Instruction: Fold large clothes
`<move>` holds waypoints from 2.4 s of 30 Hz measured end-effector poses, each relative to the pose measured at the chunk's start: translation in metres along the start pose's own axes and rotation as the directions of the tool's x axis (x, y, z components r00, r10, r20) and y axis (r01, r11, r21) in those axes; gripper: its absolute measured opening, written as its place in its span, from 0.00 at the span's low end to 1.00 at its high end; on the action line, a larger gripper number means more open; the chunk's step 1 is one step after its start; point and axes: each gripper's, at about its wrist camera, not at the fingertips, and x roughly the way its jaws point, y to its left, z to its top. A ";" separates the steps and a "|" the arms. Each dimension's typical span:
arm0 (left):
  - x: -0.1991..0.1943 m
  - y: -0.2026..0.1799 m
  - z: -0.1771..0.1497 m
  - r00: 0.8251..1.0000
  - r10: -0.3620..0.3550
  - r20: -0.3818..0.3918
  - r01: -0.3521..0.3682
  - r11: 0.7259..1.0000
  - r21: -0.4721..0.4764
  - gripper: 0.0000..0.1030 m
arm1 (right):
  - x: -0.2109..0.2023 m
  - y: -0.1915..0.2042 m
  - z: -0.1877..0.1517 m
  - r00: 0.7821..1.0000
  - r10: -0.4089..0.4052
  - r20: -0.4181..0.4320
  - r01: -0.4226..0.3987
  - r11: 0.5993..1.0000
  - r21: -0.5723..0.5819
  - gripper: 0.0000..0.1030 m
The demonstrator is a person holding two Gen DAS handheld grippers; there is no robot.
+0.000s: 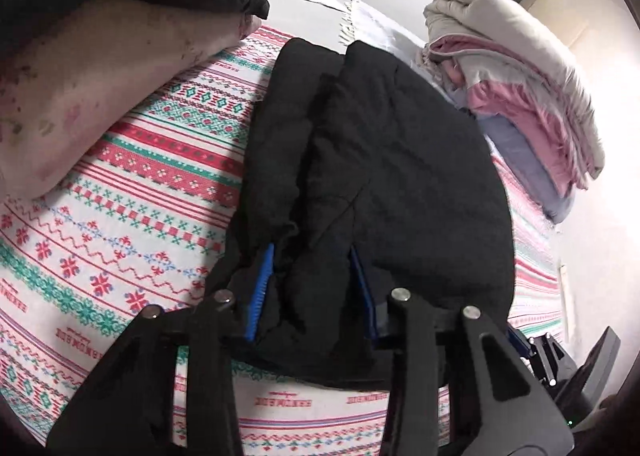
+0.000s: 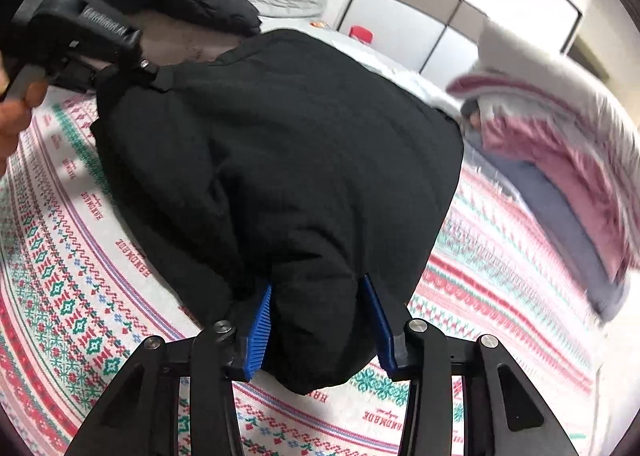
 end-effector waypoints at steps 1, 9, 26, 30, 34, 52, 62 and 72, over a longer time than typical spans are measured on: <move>0.000 0.003 0.001 1.000 -0.005 -0.001 0.005 1.000 -0.006 0.39 | 0.001 0.003 0.000 1.000 -0.005 0.001 0.005 1.000 -0.010 0.43; 0.002 0.027 0.002 0.997 -0.065 -0.038 0.062 0.996 -0.069 0.39 | -0.038 -0.040 -0.002 0.953 0.283 0.105 -0.299 0.934 0.195 0.46; 0.006 0.030 0.003 0.993 -0.093 -0.076 0.088 0.993 -0.077 0.47 | 0.028 -0.040 0.015 0.933 0.358 -0.037 -0.308 0.847 0.432 0.44; -0.015 0.021 0.004 0.997 -0.077 -0.030 0.075 0.995 -0.067 0.49 | 0.032 -0.039 0.017 0.940 0.337 -0.061 -0.279 0.857 0.433 0.44; -0.057 0.004 0.009 0.976 -0.146 0.163 0.148 0.989 0.003 0.49 | 0.033 -0.038 0.018 0.951 0.301 -0.062 -0.243 0.860 0.448 0.44; 0.022 0.023 0.007 0.999 -0.052 -0.004 0.052 0.994 -0.091 0.49 | 0.090 -0.190 0.157 0.941 0.334 0.044 -0.283 0.711 0.644 0.50; 0.026 0.020 0.009 0.999 -0.032 -0.011 0.031 0.997 -0.070 0.49 | 0.190 -0.141 0.151 0.953 0.228 -0.198 -0.091 0.842 0.533 0.51; 0.024 0.020 0.007 1.000 -0.030 -0.008 0.030 0.998 -0.063 0.50 | 0.088 -0.080 0.097 0.954 0.295 -0.057 -0.231 0.841 0.489 0.51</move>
